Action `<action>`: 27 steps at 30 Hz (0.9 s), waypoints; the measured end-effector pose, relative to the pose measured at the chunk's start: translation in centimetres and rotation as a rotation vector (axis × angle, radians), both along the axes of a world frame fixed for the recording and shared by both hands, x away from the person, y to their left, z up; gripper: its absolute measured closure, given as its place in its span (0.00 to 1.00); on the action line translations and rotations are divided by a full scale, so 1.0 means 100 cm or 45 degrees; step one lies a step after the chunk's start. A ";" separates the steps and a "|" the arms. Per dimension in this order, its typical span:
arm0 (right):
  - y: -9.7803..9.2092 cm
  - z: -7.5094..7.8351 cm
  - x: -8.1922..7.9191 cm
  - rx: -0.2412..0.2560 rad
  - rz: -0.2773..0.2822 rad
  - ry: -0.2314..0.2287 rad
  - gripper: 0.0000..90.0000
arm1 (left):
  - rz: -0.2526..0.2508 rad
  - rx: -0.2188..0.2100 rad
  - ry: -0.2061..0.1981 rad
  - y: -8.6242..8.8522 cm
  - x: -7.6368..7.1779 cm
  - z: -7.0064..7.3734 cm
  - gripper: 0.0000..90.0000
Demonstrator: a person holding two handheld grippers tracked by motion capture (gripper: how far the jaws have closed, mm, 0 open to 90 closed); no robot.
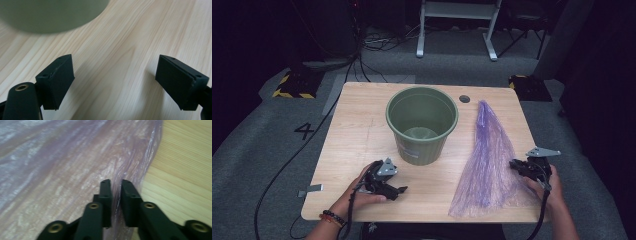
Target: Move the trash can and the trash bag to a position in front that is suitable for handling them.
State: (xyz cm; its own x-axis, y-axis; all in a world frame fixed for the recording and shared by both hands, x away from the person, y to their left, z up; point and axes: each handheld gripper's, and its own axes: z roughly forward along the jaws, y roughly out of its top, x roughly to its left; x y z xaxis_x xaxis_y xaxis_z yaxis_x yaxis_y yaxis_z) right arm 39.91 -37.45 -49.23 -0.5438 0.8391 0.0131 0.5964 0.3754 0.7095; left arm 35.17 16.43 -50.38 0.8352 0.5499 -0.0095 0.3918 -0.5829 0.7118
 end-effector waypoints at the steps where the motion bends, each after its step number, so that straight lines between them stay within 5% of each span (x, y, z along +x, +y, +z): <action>1: 0.003 -0.001 0.002 0.029 0.031 0.008 0.95 | 0.017 0.005 0.000 0.004 -0.001 0.000 0.17; 5: 0.021 -0.001 0.009 0.026 0.106 0.010 1.00 | 0.072 0.004 -0.003 0.014 -0.004 0.000 0.17; 18: 0.056 0.003 -0.002 0.038 0.257 0.001 0.96 | 0.075 0.003 -0.002 0.011 -0.001 0.000 0.16; 25: 0.102 0.006 -0.019 0.025 0.439 0.005 0.87 | 0.089 0.024 0.026 0.009 0.001 0.003 0.18; 27: 0.129 0.006 -0.027 0.012 0.522 -0.005 0.83 | 0.120 -0.029 0.016 0.011 0.003 0.012 0.19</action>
